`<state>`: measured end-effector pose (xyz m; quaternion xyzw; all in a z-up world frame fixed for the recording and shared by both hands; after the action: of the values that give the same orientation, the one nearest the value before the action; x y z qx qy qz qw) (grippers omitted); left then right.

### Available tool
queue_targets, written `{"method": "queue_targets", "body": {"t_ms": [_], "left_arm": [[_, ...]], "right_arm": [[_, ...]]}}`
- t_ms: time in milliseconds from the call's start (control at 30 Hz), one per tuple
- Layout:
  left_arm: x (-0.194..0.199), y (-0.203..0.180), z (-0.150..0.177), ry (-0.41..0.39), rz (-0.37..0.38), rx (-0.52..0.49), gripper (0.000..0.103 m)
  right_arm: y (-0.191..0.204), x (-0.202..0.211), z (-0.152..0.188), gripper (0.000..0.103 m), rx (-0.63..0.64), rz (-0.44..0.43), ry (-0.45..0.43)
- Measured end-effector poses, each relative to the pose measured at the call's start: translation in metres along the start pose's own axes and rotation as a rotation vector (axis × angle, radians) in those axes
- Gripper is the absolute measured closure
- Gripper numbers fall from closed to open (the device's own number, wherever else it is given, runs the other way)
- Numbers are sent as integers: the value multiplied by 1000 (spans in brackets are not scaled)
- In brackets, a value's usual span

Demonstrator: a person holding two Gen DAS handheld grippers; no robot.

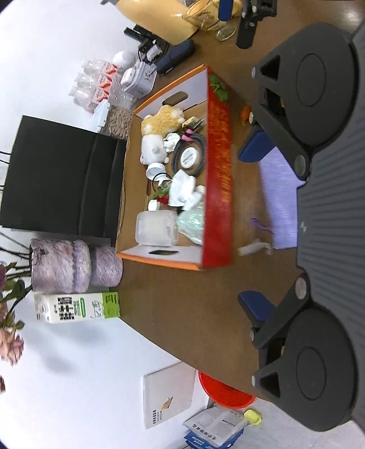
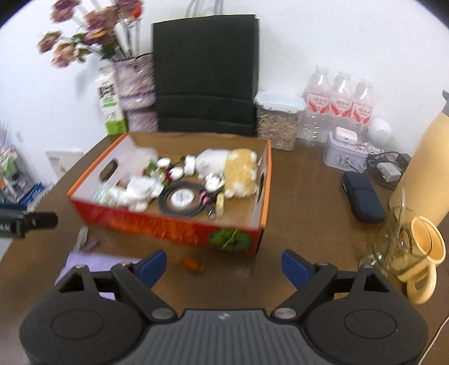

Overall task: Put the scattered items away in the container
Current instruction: 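Withdraw both tools from the box toward the purple cloth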

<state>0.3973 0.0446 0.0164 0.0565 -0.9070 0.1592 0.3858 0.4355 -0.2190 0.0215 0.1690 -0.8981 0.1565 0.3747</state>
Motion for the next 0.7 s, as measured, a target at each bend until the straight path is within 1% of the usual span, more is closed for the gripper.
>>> {"method": "queue_targets", "body": {"t_ms": [100, 200, 267, 333, 367, 433, 500, 567, 600, 667, 700], "left_arm": [[18, 9, 22, -22, 37, -2, 2], [35, 15, 47, -64, 57, -46, 2], [48, 24, 67, -115, 69, -66, 0], [59, 35, 83, -164, 57, -60, 0], [66, 42, 93, -190, 36, -43, 0], [80, 52, 110, -241, 24, -7, 0], [93, 57, 129, -268, 19, 16, 0], [106, 58, 149, -300, -5, 59, 0], [112, 57, 160, -317, -4, 78, 0], [120, 51, 181, -327, 18, 68, 0], [122, 47, 189, -331, 26, 42, 0]], "right_arm": [[17, 14, 18, 14, 28, -10, -20], [36, 27, 39, 14, 51, -28, -39], [49, 35, 55, 14, 64, -46, -47], [63, 44, 71, 14, 76, -62, -60], [70, 48, 80, 14, 78, -62, -69], [82, 59, 96, 14, 81, -45, -98], [95, 69, 111, 14, 94, -29, -140], [105, 78, 126, 13, 103, 3, -166], [111, 83, 134, 13, 106, 24, -179], [120, 93, 148, 13, 98, 54, -211], [124, 99, 155, 13, 85, 58, -228]]}}
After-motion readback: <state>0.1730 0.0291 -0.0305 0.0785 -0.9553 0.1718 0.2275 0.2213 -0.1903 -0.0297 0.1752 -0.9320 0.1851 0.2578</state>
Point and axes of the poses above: each gripper's, at about its wrist camera, not at the fingertips, and x roughly against the way its jaws point, y to its left, z to its underside, the point moved 6 cm from there along -x, roughly the way its jaws point, and after that the axes turned 14 degrees about x, right-handed, at the moved point
